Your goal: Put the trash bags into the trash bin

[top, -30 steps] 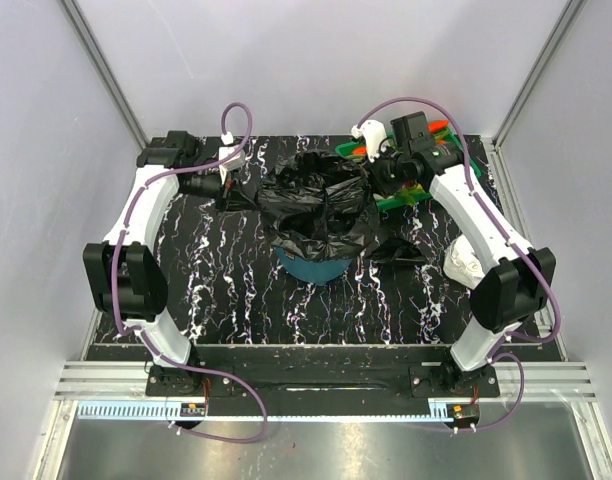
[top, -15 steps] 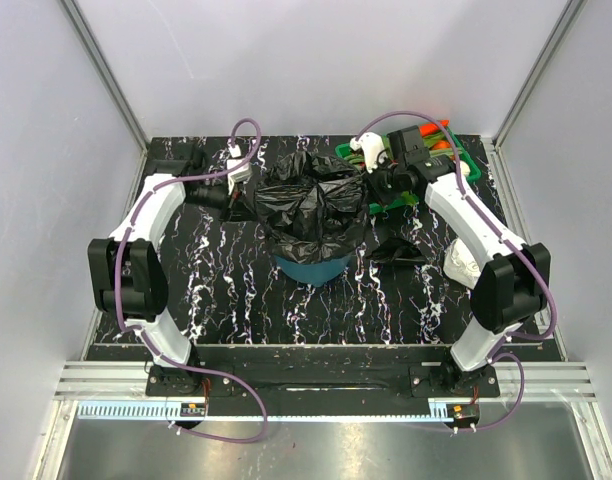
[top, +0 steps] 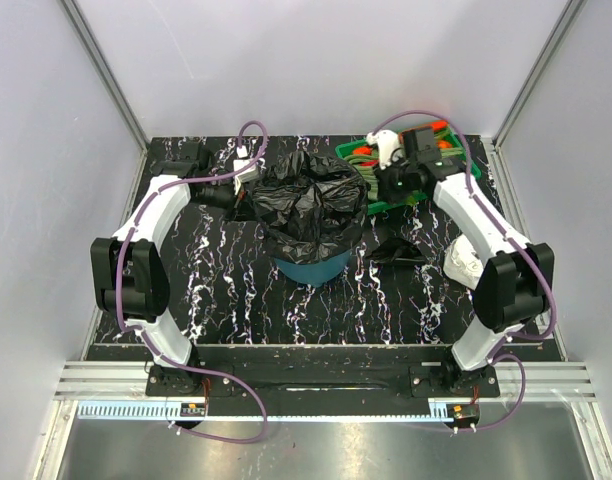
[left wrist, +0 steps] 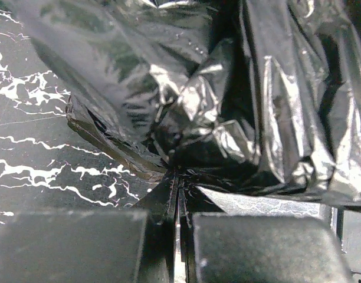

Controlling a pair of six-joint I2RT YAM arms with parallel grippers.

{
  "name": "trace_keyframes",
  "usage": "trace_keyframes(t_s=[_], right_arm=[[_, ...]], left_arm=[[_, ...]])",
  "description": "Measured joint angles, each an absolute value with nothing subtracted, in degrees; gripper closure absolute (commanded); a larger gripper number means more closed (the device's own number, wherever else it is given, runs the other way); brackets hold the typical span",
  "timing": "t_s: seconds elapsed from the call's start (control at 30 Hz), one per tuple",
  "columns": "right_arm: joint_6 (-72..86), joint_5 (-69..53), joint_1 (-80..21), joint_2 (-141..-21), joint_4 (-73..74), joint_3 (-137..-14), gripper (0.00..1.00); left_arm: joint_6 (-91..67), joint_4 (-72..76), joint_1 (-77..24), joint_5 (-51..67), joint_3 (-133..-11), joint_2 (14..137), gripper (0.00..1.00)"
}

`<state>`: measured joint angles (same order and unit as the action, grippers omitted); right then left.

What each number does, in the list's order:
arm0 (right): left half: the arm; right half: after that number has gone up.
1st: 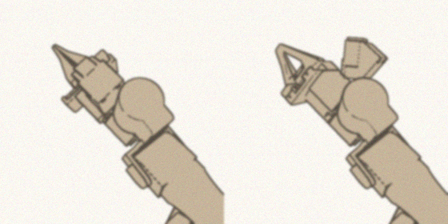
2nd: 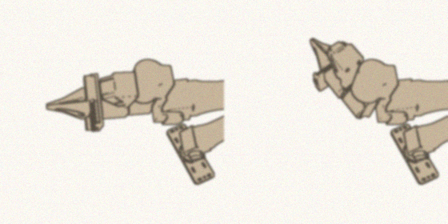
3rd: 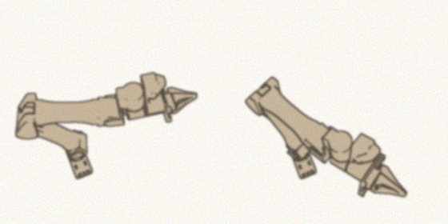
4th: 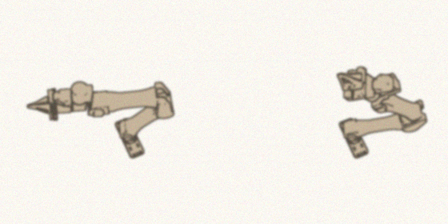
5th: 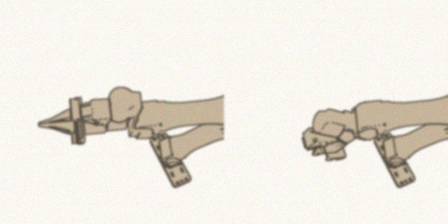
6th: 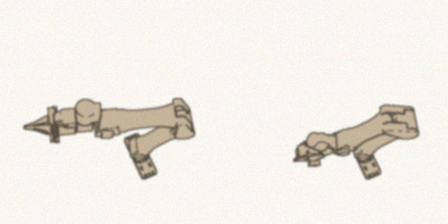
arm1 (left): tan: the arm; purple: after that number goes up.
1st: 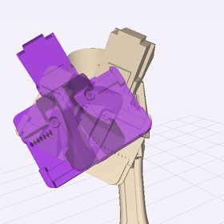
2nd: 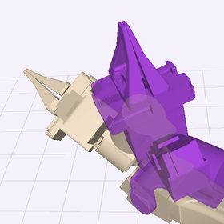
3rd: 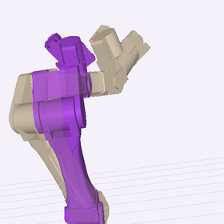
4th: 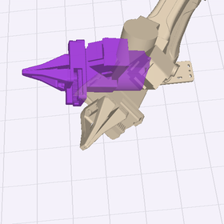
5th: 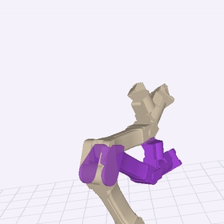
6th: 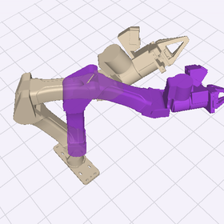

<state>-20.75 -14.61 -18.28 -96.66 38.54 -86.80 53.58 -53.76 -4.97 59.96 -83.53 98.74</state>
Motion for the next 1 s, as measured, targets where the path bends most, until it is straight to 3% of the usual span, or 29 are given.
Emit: trace_keyframes(t_s=[0.17,0.3,0.43,0.63,1.0], right_arm=[[-18.1,-17.8,-11.2,-95.6,39.0,-89.1,0.49],[-18.3,-25.0,-8.1,-92.7,40.8,-89.5,0.42],[-17.0,-38.1,-4.2,-92.3,41.8,-90.7,0.16],[-14.7,-55.5,-0.2,-97.8,41.8,-91.6,0.11],[-41.9,-65.4,-0.6,-103.3,51.4,-93.7,0.10]], left_arm=[[52.5,-53.4,-5.0,59.9,-83.5,98.7,1.00],[52.5,-53.4,-5.0,60.1,-83.5,98.7,1.00],[52.8,-54.9,-5.0,60.8,-84.5,98.7,1.00],[53.0,-57.0,-4.9,62.1,-87.2,98.7,1.00],[52.7,-57.6,-5.2,62.6,-88.6,98.8,1.00]])
